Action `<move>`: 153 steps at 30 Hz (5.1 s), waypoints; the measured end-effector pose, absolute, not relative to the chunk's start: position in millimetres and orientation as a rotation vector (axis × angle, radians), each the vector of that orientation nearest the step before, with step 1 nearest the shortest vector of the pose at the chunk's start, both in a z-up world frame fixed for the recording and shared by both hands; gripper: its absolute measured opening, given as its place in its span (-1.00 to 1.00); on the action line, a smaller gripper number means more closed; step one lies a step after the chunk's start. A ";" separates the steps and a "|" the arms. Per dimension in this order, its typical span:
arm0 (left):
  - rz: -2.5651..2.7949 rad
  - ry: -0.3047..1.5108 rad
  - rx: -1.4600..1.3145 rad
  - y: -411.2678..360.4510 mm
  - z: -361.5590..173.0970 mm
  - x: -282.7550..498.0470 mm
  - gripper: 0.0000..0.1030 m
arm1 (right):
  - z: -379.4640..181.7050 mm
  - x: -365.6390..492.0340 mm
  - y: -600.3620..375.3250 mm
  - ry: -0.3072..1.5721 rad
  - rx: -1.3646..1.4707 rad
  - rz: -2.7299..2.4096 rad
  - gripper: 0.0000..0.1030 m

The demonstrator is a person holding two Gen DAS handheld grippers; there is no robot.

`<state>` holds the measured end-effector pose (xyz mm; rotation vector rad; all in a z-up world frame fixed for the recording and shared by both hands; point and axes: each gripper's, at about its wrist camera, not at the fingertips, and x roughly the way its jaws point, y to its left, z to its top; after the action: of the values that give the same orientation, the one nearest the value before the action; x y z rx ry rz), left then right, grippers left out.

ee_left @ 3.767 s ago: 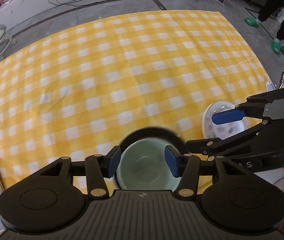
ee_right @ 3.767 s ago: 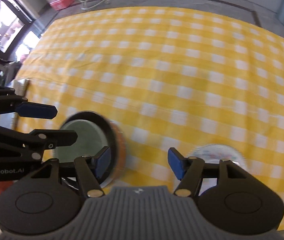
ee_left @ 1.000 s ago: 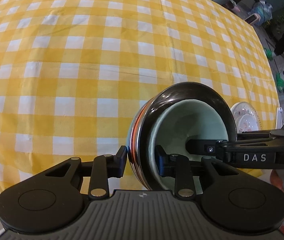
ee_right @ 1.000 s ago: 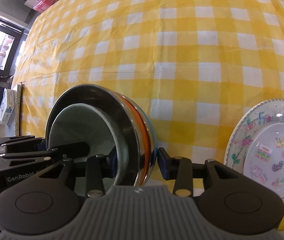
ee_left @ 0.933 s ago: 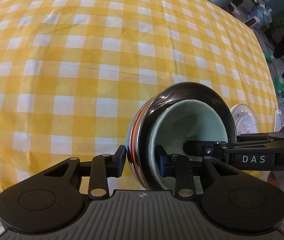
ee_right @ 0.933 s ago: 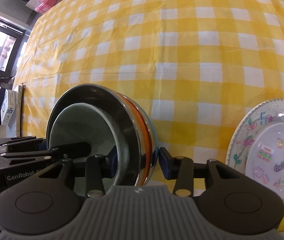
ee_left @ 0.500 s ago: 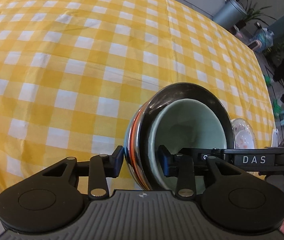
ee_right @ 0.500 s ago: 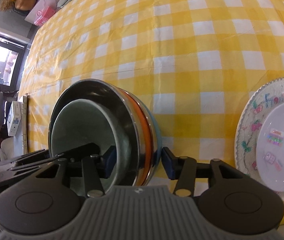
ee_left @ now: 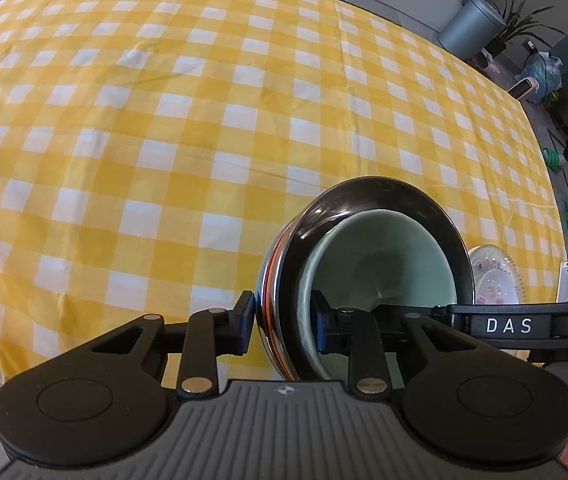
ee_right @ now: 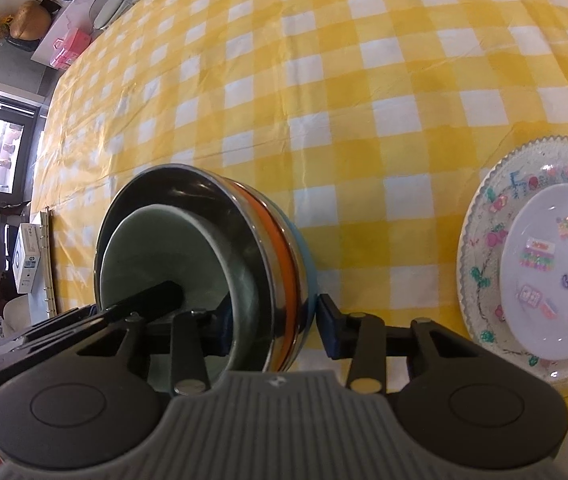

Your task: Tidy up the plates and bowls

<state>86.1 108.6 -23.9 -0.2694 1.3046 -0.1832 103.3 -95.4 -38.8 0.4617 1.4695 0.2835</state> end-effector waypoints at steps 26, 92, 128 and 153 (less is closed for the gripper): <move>-0.336 1.374 -0.254 -47.4 1.3 104.9 -0.38 | 9.5 93.1 -245.0 1.450 0.407 0.121 -0.30; -0.462 1.148 -0.026 -42.6 77.0 76.5 0.39 | 71.7 72.9 -229.5 1.300 -0.006 0.214 0.41; -0.084 0.482 0.074 6.2 45.0 -118.0 0.43 | 47.7 -145.9 -158.8 0.567 -0.105 0.223 0.65; -0.043 0.587 0.176 -6.4 9.2 -117.4 0.63 | 15.1 -141.5 -169.7 0.631 -0.046 0.125 0.73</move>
<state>-117.4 -6.4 9.2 0.1757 0.5873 -0.0434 -141.5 -169.7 15.1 -0.0455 0.6312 0.1248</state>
